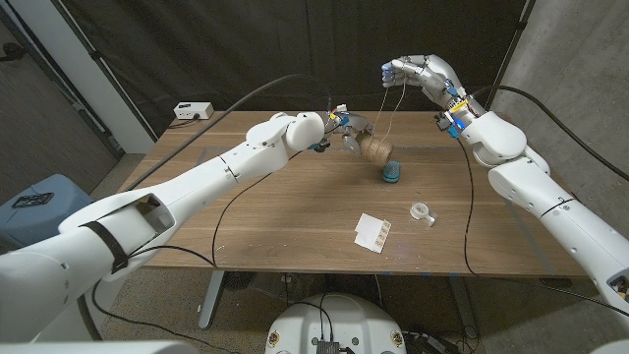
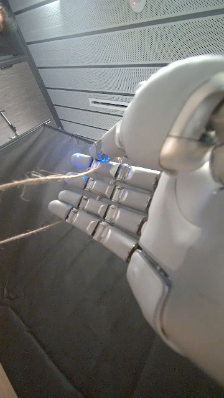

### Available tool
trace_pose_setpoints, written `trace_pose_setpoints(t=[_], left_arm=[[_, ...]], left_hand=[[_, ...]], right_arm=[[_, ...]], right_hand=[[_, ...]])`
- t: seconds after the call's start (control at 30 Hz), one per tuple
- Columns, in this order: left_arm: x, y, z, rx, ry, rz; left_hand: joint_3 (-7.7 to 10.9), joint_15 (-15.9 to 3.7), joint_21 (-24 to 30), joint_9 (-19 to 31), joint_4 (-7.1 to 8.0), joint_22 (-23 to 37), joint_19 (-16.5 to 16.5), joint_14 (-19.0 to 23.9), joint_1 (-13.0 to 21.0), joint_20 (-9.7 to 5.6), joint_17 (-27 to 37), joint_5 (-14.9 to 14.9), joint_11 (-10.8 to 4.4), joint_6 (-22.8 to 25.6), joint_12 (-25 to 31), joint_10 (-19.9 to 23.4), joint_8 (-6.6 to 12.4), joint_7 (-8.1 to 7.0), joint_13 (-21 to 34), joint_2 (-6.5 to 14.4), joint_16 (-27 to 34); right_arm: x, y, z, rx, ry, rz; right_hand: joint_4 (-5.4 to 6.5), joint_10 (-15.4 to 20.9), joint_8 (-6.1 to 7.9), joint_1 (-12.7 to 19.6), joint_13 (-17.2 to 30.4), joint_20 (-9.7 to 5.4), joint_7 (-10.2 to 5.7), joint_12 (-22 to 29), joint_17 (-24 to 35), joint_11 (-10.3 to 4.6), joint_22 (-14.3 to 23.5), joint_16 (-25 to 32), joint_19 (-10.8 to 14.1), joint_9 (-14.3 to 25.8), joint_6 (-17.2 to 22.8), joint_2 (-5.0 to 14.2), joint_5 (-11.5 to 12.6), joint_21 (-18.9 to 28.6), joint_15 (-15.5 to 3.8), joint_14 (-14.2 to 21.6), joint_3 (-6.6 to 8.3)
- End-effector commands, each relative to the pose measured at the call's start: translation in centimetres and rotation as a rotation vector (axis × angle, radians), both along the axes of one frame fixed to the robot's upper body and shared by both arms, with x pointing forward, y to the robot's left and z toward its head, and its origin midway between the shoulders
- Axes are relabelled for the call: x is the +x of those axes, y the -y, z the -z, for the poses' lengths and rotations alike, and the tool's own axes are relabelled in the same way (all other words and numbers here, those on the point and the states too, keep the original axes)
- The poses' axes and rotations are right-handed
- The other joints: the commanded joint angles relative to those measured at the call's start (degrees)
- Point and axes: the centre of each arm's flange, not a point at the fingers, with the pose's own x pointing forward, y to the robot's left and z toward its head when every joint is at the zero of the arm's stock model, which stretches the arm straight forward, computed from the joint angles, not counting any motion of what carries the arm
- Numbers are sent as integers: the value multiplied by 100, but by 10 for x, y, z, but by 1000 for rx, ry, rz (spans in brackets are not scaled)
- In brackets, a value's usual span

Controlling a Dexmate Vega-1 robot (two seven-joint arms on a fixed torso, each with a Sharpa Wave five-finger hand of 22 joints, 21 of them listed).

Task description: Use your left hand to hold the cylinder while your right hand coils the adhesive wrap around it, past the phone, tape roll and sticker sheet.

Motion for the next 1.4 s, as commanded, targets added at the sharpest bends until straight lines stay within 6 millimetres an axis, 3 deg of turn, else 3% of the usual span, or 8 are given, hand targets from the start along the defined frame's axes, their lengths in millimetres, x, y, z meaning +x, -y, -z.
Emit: trace_pose_setpoints(t=[0.03,1.4], left_arm=[[-2,-2,-1,-2,1,19],[-13,-8,-2,-3,3,81]], left_hand=[[128,-22,24,213,101,-4,17,17,158,-19,18,42,-420,570,31,459,1411,-281,81,319,-27],[129,-56,62,185,105,-22,13,64,177,-35,-4,34,-465,628,35,520,1467,-342,84,309,-63]], right_arm=[[7,8,-5,7,-4,30],[31,31,-12,42,-43,138]], right_hand=[[14,32,-9,58,15,-421,-3,-2,13,-30,31,-44,-38,27,20,-6,9,36,-807,53,23],[15,26,-58,76,19,-425,-15,-51,16,-24,30,-94,-73,37,8,-13,6,66,-803,34,8]])
